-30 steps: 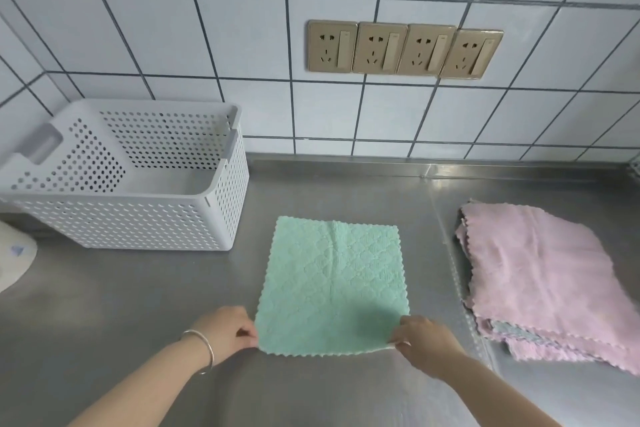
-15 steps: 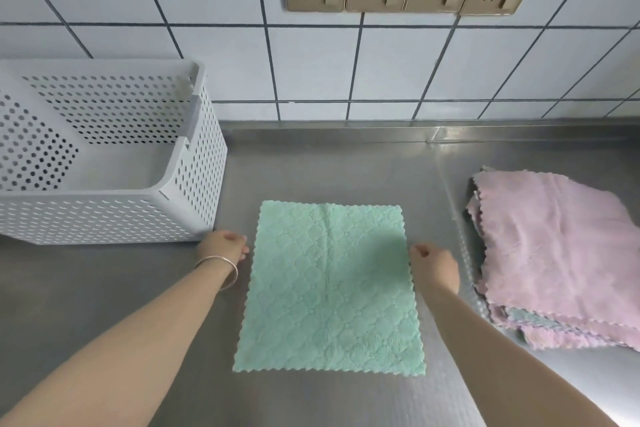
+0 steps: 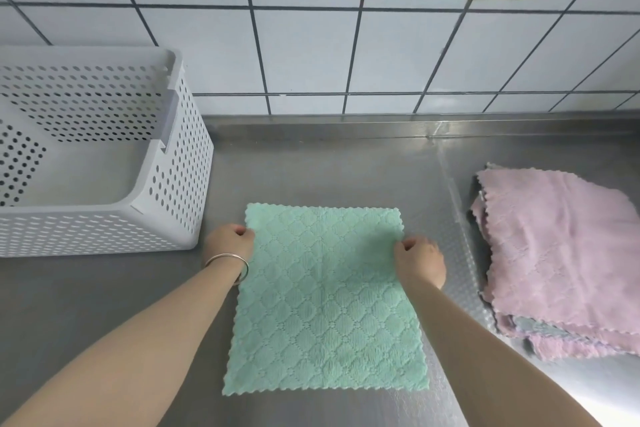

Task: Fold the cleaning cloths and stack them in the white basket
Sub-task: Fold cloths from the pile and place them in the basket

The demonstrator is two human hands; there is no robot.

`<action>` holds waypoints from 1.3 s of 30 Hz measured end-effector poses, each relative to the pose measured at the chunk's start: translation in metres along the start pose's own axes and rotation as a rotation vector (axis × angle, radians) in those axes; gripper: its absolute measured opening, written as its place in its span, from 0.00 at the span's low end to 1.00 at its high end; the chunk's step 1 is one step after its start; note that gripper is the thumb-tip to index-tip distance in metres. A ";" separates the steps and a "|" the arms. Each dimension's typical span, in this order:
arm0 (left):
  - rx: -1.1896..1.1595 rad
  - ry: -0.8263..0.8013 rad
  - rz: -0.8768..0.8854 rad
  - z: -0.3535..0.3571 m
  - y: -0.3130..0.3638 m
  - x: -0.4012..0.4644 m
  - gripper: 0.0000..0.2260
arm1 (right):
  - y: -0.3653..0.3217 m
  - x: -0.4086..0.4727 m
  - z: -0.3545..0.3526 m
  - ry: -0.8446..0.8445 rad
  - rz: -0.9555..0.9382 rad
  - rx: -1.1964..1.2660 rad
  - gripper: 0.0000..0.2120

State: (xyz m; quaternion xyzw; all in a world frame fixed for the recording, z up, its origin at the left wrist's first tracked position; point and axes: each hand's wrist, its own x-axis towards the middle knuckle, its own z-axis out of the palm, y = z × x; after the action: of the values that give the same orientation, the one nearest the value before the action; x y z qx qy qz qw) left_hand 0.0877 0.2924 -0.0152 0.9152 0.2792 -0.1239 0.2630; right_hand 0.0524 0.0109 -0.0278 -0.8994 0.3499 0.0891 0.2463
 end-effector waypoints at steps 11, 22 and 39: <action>0.192 -0.029 0.752 0.036 0.014 -0.048 0.22 | -0.043 -0.069 0.038 0.157 -0.901 -0.052 0.17; 0.502 -0.018 0.648 0.050 -0.034 -0.033 0.32 | 0.013 -0.055 0.044 -0.015 -0.626 -0.377 0.32; 0.551 -0.016 0.756 0.047 -0.068 -0.116 0.24 | 0.038 -0.144 0.044 0.025 -0.698 -0.366 0.27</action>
State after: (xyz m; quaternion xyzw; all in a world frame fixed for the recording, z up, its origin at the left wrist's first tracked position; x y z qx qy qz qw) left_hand -0.0501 0.2630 -0.0390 0.9875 -0.1191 -0.0959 0.0390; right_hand -0.0787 0.0931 -0.0320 -0.9944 0.0043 0.0498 0.0931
